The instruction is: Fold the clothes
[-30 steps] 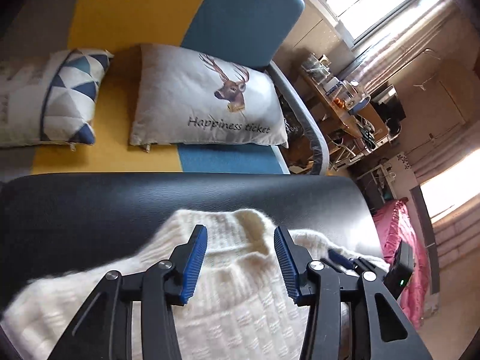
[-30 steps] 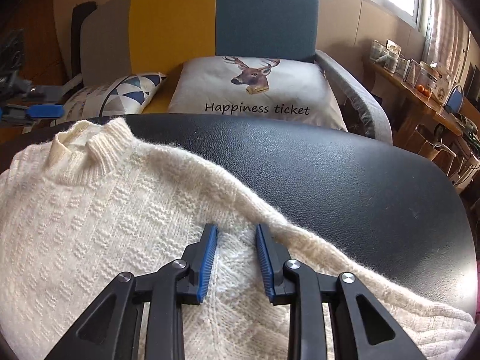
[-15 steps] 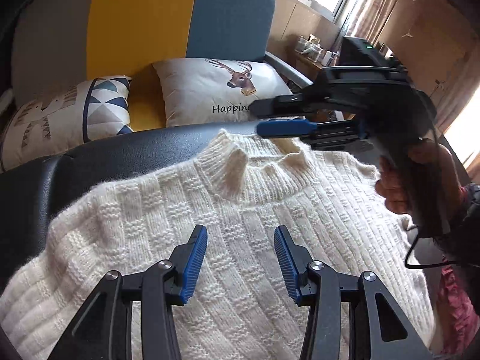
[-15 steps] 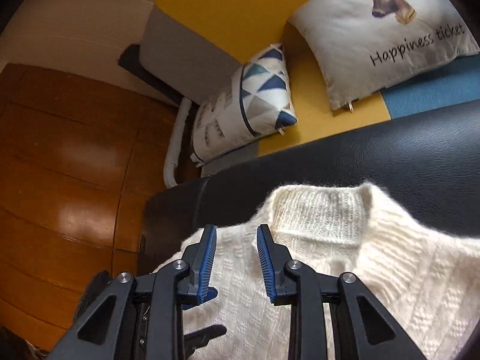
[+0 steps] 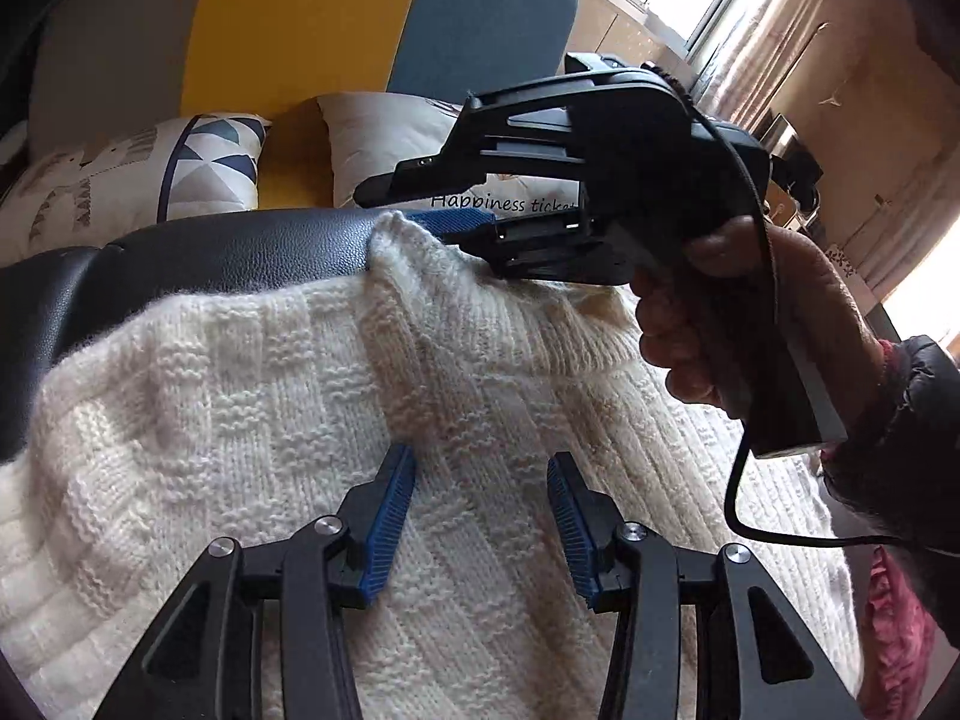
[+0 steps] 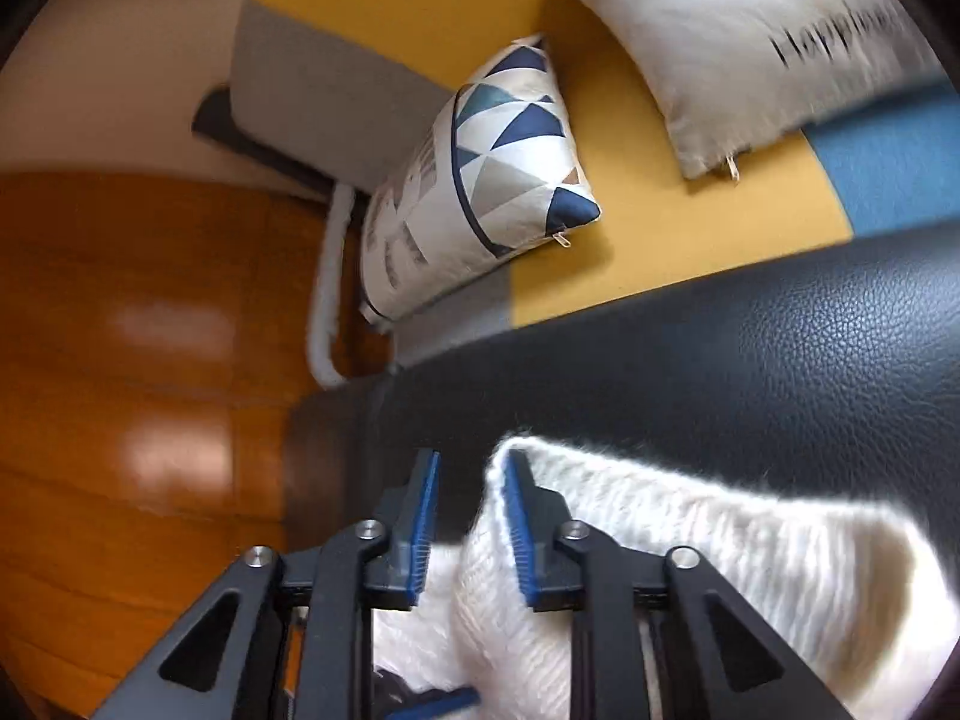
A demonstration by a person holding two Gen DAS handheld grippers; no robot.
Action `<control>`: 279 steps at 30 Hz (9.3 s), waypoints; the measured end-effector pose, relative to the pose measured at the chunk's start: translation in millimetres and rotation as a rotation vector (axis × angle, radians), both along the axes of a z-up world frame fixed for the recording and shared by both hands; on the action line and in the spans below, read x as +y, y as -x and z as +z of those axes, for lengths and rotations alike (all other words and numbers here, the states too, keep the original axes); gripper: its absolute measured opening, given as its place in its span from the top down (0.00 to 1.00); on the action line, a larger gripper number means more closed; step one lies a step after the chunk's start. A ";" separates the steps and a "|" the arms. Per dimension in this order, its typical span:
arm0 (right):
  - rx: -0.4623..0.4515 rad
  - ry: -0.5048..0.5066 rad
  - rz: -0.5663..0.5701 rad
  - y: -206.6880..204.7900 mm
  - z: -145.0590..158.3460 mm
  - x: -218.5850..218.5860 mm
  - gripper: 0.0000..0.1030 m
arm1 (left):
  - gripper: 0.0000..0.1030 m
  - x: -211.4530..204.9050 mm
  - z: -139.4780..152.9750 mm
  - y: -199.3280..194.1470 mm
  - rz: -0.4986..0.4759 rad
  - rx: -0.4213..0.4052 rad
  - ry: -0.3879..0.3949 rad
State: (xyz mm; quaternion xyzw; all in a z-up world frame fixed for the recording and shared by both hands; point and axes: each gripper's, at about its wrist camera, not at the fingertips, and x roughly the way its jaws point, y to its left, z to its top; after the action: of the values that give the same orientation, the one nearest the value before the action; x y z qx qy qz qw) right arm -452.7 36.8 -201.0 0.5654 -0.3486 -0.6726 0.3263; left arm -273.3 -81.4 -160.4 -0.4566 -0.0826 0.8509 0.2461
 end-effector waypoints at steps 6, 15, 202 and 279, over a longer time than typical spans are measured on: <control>0.053 -0.044 -0.023 -10.0 21.6 24.3 0.73 | 0.54 -4.7 14.8 6.2 0.013 -0.025 -0.027; 0.321 -0.312 0.107 -76.8 87.8 62.4 0.73 | 0.54 -16.9 41.4 47.6 0.047 0.041 0.083; -0.044 0.528 -0.966 -266.6 -14.0 287.9 0.21 | 0.93 -43.6 127.3 -12.9 0.276 -0.162 -0.389; 0.416 -0.827 -0.217 -174.5 51.3 209.7 0.59 | 0.67 -37.9 20.6 -41.4 0.250 -0.149 0.036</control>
State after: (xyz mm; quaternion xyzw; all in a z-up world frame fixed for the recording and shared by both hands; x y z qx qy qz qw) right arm -278.2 246.5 -149.7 0.4615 -0.0358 -0.8840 0.0648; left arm -231.9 -119.3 -139.8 -0.5092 -0.1416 0.8399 0.1233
